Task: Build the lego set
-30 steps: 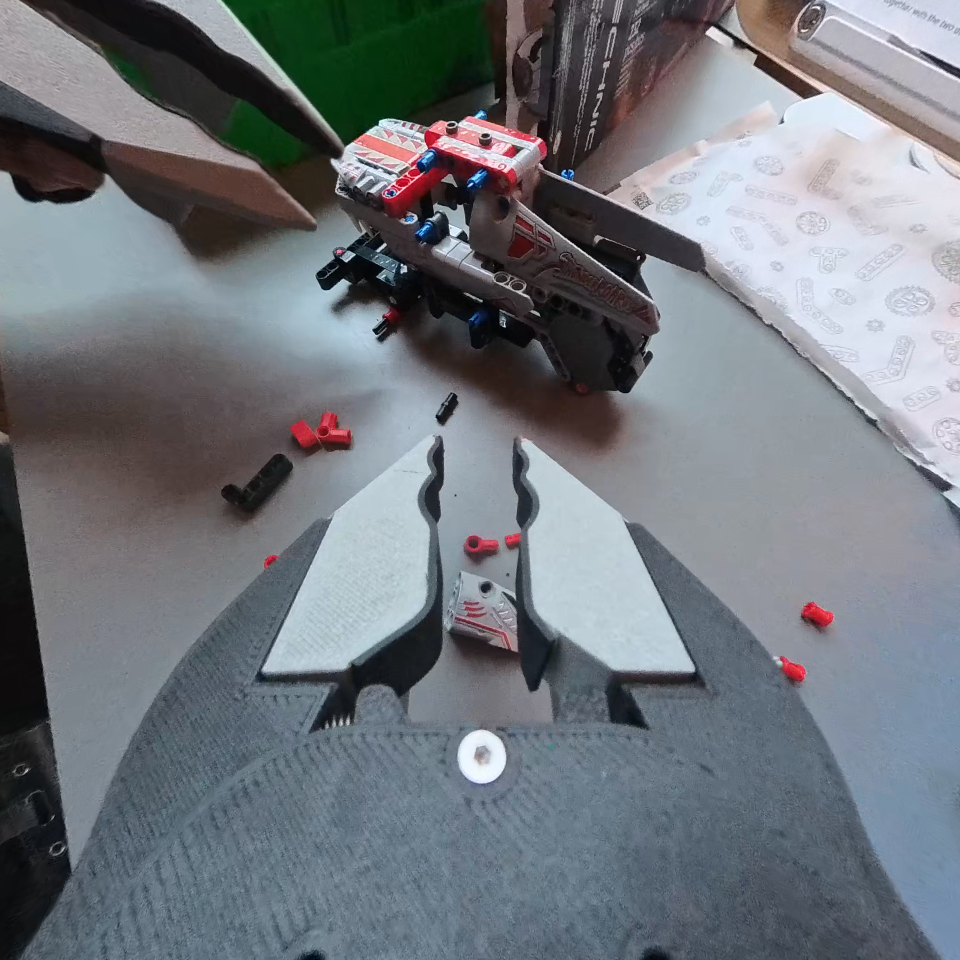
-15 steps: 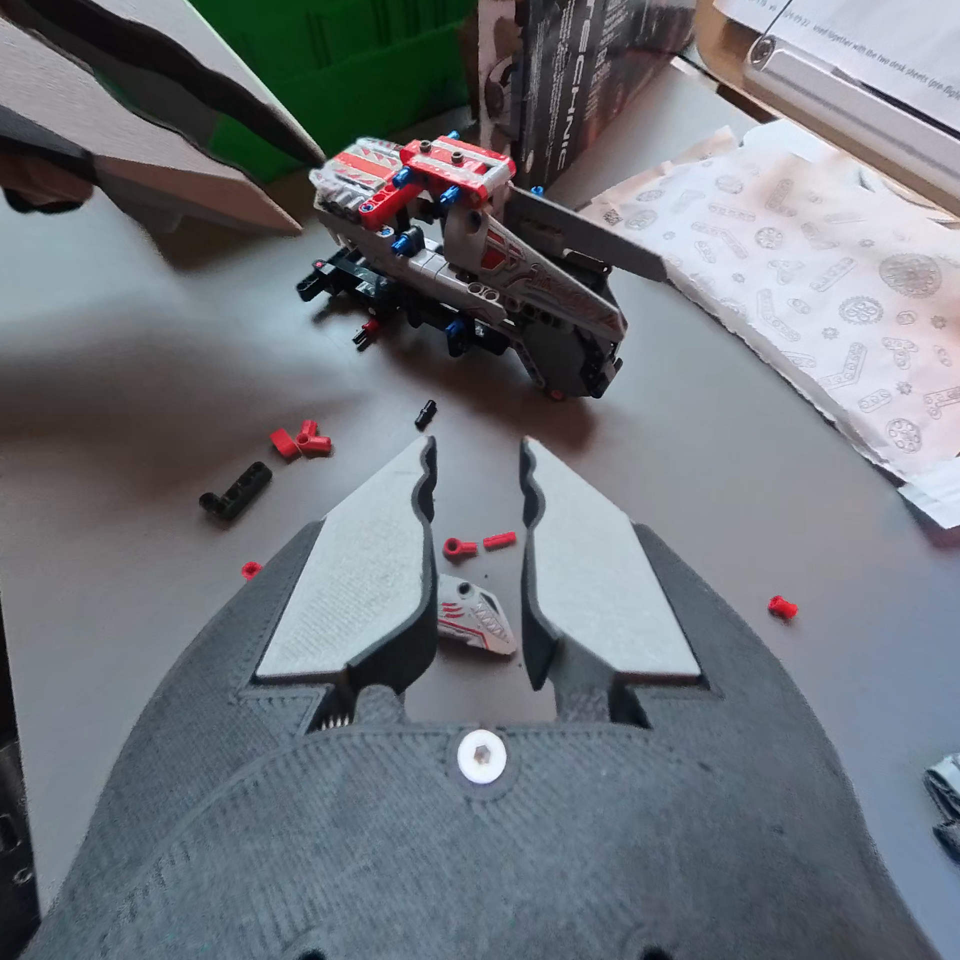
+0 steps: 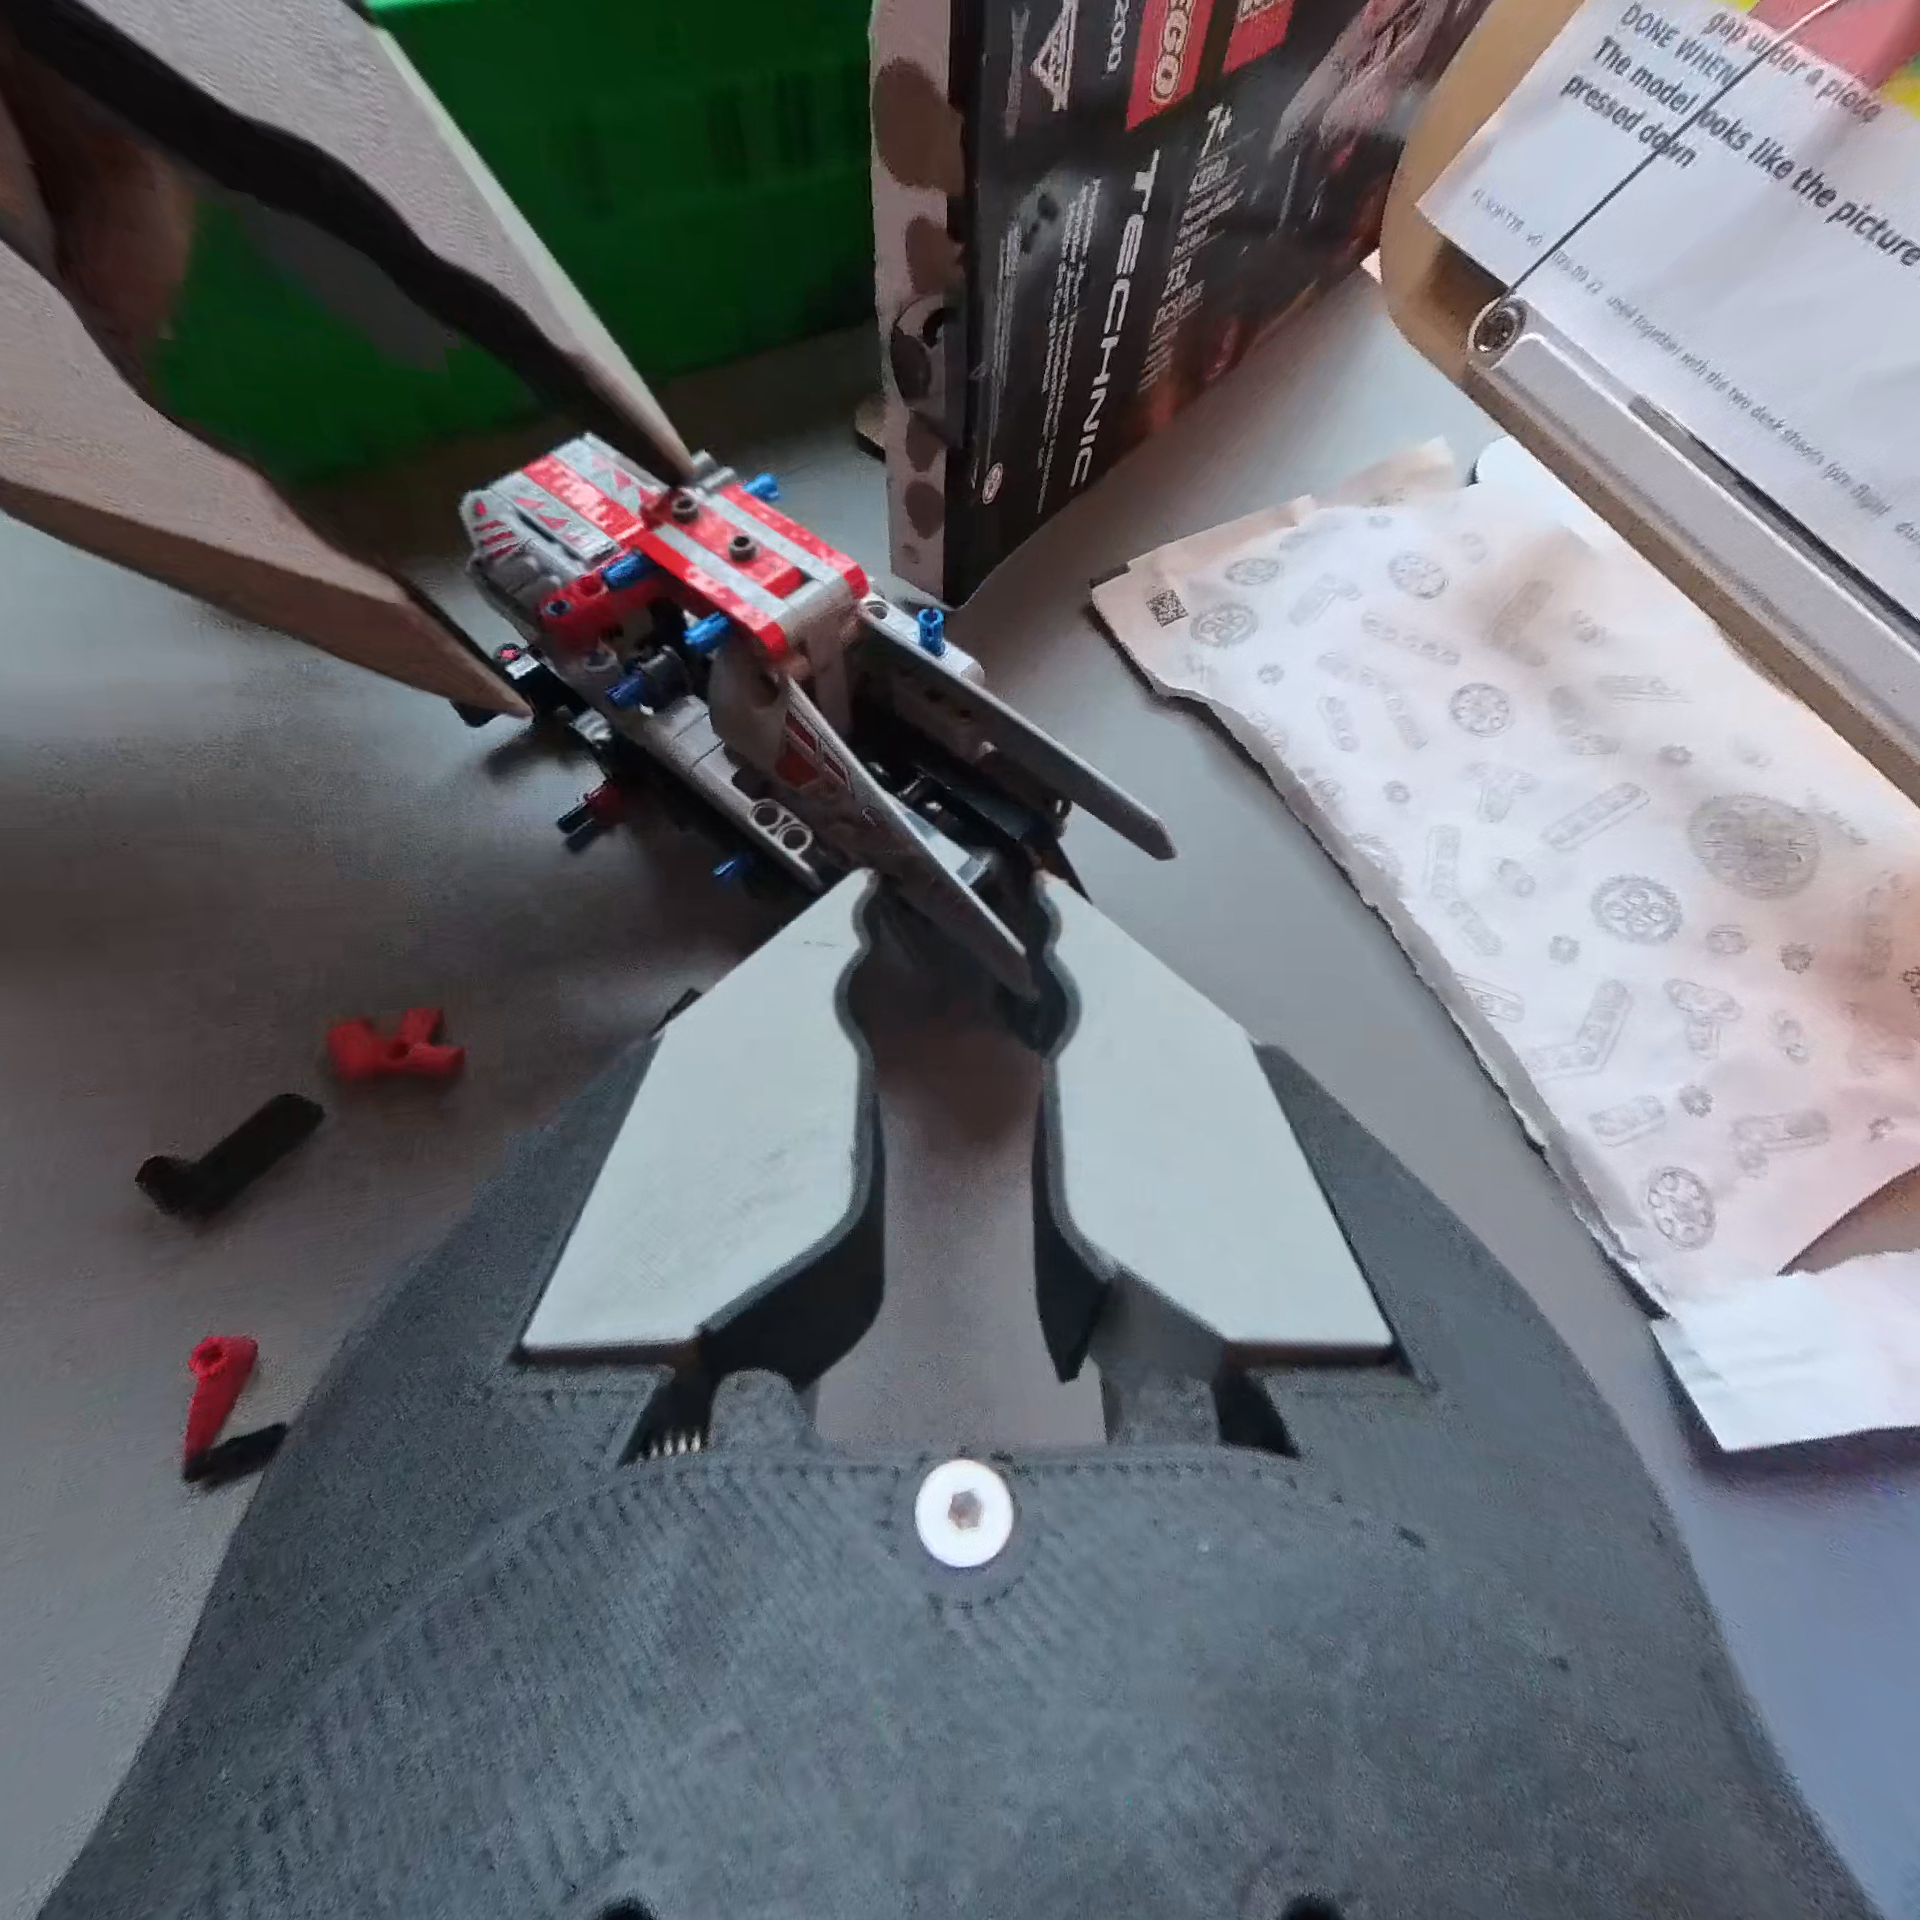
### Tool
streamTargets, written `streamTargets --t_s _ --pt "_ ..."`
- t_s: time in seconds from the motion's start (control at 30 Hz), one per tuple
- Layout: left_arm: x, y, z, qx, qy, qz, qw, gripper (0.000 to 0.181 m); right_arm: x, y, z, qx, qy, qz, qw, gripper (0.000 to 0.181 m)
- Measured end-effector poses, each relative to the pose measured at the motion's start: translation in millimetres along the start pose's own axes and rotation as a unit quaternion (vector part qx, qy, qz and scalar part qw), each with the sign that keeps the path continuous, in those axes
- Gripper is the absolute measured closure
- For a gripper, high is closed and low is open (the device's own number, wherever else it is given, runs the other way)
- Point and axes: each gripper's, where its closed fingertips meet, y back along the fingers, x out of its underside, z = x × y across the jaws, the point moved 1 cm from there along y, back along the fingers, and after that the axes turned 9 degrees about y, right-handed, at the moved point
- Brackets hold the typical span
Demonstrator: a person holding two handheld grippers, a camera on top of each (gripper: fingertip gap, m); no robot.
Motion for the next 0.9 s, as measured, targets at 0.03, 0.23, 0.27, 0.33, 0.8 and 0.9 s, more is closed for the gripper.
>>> streamTargets --t_s 0.03,0.23,0.27,0.33,0.8,0.9 --pt "1 -2 4 -0.009 -0.012 0.003 1.0 0.138 -1 1 3 -0.012 0.001 -0.007 1.0 0.162" --pt "7 -14 21 -0.018 0.003 0.021 1.0 0.136 -12 11 30 -0.116 -0.025 -0.064 0.991 0.181" --pt "5 -13 23 -0.019 0.012 0.018 1.0 0.136 -17 13 31 -0.132 -0.044 -0.078 0.987 0.181" --pt "-2 -10 24 -0.033 -0.001 0.006 0.999 0.136 -22 18 28 -0.144 -0.082 -0.1 0.981 0.181" --pt "7 -7 -26 0.022 -0.002 0.019 1.0 0.175 -10 23 4 -0.113 -0.159 -0.117 0.974 0.181" --pt "33 -26 -38 0.027 -0.002 0.09 0.996 0.181 -8 23 6 -0.121 -0.168 -0.115 0.971 0.181"
